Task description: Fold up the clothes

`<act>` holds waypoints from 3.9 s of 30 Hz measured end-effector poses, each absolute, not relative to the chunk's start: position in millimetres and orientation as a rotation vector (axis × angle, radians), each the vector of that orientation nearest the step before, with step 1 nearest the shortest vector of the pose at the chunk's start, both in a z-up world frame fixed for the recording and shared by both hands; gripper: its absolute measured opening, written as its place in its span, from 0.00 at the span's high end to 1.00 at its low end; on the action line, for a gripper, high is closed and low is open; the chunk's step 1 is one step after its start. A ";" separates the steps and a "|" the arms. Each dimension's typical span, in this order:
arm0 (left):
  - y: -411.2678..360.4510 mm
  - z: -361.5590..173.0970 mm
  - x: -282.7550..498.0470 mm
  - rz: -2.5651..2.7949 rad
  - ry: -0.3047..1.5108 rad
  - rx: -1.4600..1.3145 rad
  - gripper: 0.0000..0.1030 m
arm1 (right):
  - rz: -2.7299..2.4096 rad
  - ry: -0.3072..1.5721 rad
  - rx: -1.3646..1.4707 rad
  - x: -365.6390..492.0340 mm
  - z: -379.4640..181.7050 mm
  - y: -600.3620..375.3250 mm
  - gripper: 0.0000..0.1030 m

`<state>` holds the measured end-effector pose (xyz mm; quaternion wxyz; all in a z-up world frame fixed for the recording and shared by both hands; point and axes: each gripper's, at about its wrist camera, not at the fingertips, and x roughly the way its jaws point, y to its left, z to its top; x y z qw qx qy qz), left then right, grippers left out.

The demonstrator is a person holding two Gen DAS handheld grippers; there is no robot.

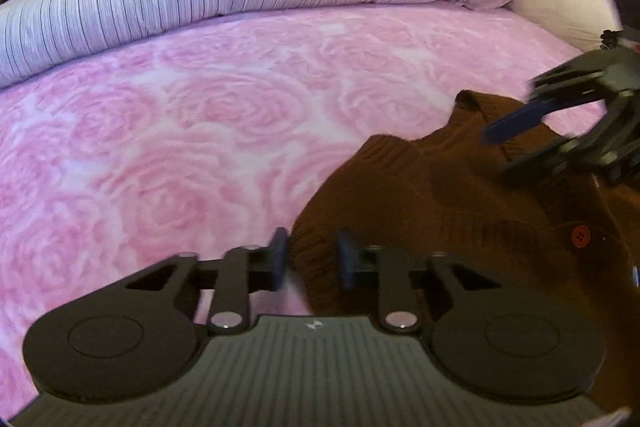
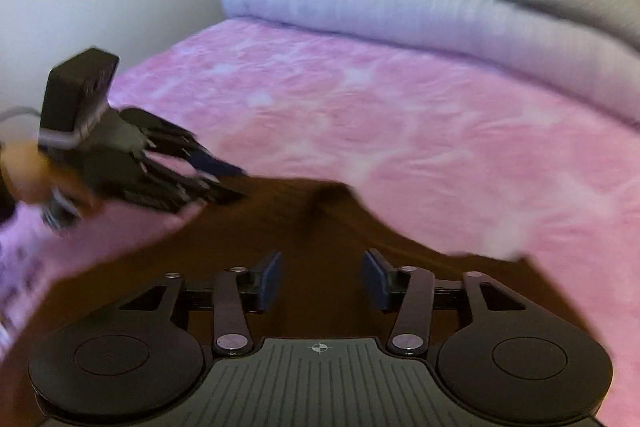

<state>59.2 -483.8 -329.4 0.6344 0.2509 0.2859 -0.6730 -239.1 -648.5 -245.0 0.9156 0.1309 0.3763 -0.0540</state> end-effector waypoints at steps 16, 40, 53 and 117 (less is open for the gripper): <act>-486.7 -318.8 68.2 -1.535 0.627 0.492 0.58 | -0.254 0.839 0.254 -201.9 -248.9 -700.2 1.00; -540.6 -334.3 9.6 -1.609 0.467 0.775 0.95 | -0.467 0.846 0.400 -392.8 -269.9 -736.1 0.92; -549.7 -323.4 14.8 -1.527 0.544 0.663 0.80 | -0.577 0.774 0.316 -408.8 -263.2 -747.5 0.93; -139.9 -333.0 -257.9 -1.540 -0.066 1.297 0.84 | -0.683 0.872 -0.566 -634.9 -311.0 -382.2 0.53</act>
